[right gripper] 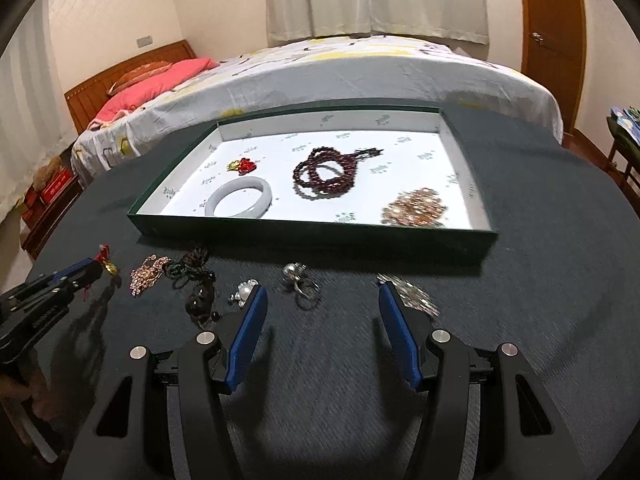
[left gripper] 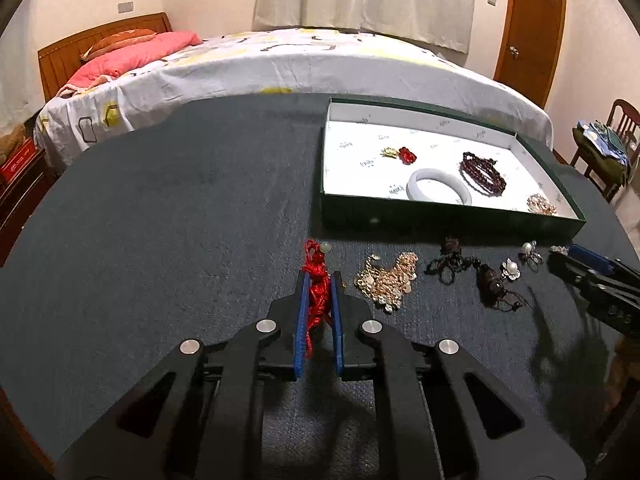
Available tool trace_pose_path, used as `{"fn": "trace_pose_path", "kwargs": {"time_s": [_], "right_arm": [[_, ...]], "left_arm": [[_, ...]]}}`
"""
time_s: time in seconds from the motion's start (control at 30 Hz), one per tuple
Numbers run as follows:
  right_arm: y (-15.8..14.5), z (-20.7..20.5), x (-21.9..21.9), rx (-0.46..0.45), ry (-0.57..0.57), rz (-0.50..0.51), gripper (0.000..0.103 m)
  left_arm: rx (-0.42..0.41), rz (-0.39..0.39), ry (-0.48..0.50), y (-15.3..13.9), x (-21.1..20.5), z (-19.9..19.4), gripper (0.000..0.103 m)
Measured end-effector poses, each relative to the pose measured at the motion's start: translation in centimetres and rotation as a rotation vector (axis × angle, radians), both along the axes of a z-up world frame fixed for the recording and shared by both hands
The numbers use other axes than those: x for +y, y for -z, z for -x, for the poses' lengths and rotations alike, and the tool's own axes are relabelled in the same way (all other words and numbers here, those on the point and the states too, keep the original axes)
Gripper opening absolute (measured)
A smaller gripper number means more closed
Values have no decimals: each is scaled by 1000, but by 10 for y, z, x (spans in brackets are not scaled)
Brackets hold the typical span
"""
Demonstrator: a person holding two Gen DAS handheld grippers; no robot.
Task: Organize jewelry
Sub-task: 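Grasp the silver pearl ring with right gripper while left gripper holds the tassel, then carry tassel and pearl ring into the box and open both grippers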
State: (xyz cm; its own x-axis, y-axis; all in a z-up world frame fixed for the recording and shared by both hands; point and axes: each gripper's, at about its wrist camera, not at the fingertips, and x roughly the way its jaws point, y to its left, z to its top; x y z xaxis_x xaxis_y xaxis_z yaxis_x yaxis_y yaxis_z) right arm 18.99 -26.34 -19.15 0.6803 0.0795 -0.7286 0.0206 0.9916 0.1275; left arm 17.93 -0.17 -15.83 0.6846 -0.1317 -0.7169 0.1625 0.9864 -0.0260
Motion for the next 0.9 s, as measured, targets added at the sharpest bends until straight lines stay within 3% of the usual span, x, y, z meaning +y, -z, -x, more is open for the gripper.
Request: {"fn": "trace_pose_path", "kwargs": {"time_s": [0.2, 0.53, 0.67, 0.73, 0.9], "right_arm": [[7, -20, 8, 32, -16, 0, 56], [12, -24, 3, 64, -25, -10, 27], [12, -19, 2, 58, -24, -16, 25], [9, -14, 2, 42, -25, -14, 17], [6, -11, 1, 42, -21, -17, 17]], "left_arm": [[7, 6, -7, 2, 3, -1, 11], [7, 7, -10, 3, 3, -2, 11], [4, 6, -10, 2, 4, -2, 11], [1, 7, -12, 1, 4, -2, 10], [-14, 3, -13, -3, 3, -2, 11]]}}
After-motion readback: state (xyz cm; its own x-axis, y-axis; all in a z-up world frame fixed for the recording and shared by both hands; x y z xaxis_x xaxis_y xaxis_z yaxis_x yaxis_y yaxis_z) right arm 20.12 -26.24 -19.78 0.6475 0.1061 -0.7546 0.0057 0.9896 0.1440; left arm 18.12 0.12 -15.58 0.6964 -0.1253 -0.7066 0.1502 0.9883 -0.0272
